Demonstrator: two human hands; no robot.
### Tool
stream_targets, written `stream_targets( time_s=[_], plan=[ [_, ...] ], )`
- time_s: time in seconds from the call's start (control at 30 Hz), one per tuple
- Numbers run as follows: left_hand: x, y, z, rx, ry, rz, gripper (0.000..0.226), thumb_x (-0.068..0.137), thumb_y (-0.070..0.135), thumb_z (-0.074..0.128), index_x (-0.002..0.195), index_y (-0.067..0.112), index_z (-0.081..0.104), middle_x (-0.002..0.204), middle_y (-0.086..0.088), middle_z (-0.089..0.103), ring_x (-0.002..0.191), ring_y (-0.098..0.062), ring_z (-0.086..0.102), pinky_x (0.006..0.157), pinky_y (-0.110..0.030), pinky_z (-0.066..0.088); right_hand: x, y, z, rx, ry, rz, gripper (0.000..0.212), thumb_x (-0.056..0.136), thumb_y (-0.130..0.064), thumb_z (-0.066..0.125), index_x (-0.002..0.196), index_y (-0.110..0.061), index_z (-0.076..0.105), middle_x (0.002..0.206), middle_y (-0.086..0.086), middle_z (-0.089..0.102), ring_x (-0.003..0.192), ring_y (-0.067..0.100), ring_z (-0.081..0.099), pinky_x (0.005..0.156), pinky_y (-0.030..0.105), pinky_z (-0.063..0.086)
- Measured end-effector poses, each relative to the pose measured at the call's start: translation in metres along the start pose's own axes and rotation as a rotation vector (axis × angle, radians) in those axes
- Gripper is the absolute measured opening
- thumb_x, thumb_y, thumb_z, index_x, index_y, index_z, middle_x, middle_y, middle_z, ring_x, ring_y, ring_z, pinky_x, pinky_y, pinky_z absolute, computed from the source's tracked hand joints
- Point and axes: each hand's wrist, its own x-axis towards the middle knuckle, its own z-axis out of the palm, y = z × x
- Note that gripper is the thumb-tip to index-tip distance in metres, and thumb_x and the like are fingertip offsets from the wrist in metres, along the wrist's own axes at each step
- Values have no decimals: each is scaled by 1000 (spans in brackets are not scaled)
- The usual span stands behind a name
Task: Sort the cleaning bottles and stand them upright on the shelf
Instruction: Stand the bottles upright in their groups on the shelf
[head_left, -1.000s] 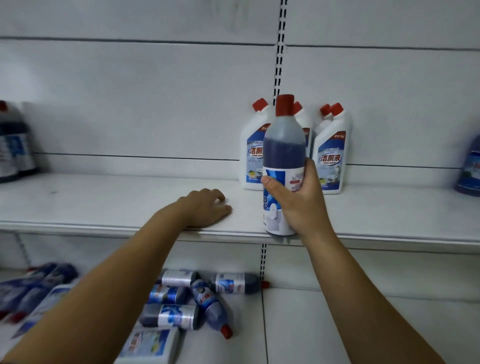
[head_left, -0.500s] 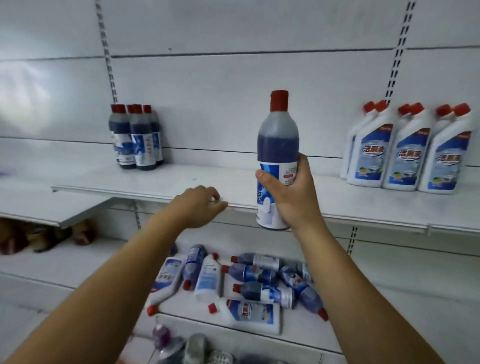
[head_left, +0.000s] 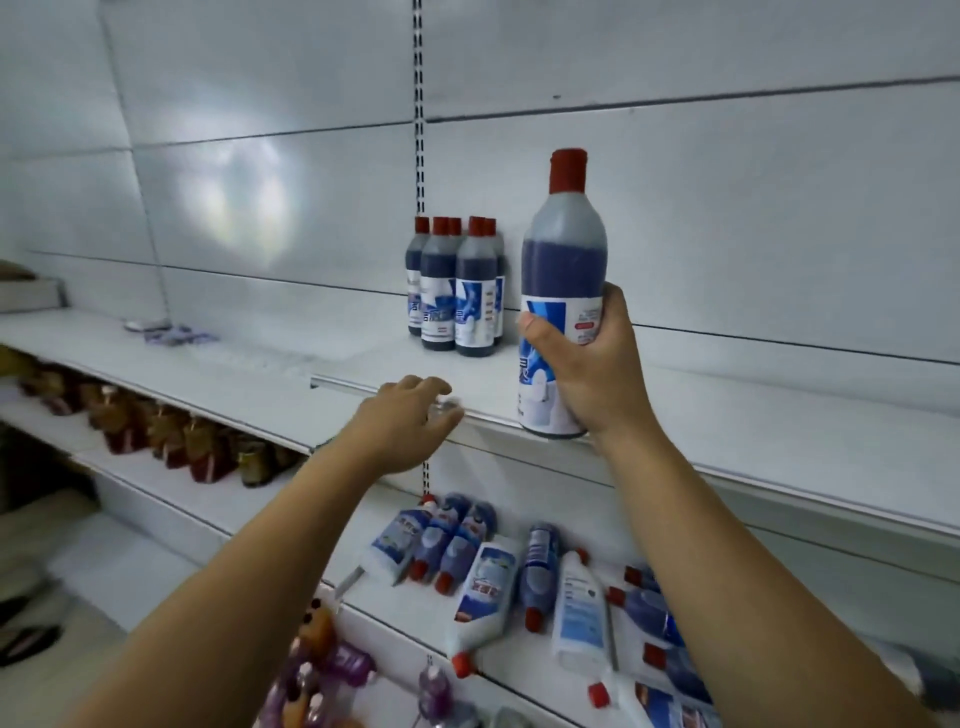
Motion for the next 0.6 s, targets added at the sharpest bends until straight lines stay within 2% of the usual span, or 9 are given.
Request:
stream_targets(
  time_s=[0.1, 0.3, 0.37, 0.47, 0.53, 0.6],
  plan=[
    [27, -39, -10, 2, -15, -30, 49, 100, 54, 40, 140, 26, 47, 141, -6, 51, 127, -25, 47, 104, -44, 42, 31, 10, 39, 26, 5, -9, 49, 84, -30, 73, 123, -23, 44, 104, -13, 61, 88, 7, 66, 69, 12, 54],
    [69, -110, -17, 54, -14, 4, 39, 99, 49, 41, 123, 24, 61, 123, -3, 60, 112, -23, 56, 96, -42, 46, 90, 30, 108, 92, 23, 7, 49, 85, -24, 73, 125, -14, 47, 103, -5, 65, 82, 5, 68, 68, 16, 54],
    [77, -131, -14, 39, 35, 58, 40, 97, 50, 41, 119, 25, 64, 119, -1, 61, 111, -22, 56, 94, -39, 47, 104, 37, 128, 81, 18, 17, 49, 85, -26, 73, 125, -17, 46, 104, -5, 65, 84, 6, 69, 69, 18, 56],
    [81, -152, -4, -40, 136, 154, 56, 87, 60, 29, 114, 26, 66, 113, 4, 63, 103, -17, 56, 87, -36, 49, 122, 48, 155, 16, 8, 61, 50, 85, -32, 72, 125, -22, 44, 106, -6, 64, 90, 9, 68, 77, 26, 58],
    [85, -164, 3, -78, 215, 207, 54, 87, 56, 30, 110, 25, 68, 109, 5, 66, 98, -16, 58, 82, -35, 50, 131, 58, 172, -46, -9, 100, 47, 86, -34, 71, 123, -26, 41, 104, -11, 62, 92, 9, 66, 79, 26, 56],
    [89, -173, 9, -115, 290, 263, 46, 89, 50, 35, 103, 23, 70, 102, 6, 68, 92, -16, 60, 76, -33, 50, 137, 71, 187, -133, -3, 135, 48, 85, -37, 71, 122, -29, 41, 112, -6, 62, 98, 13, 64, 83, 30, 55]
  ],
)
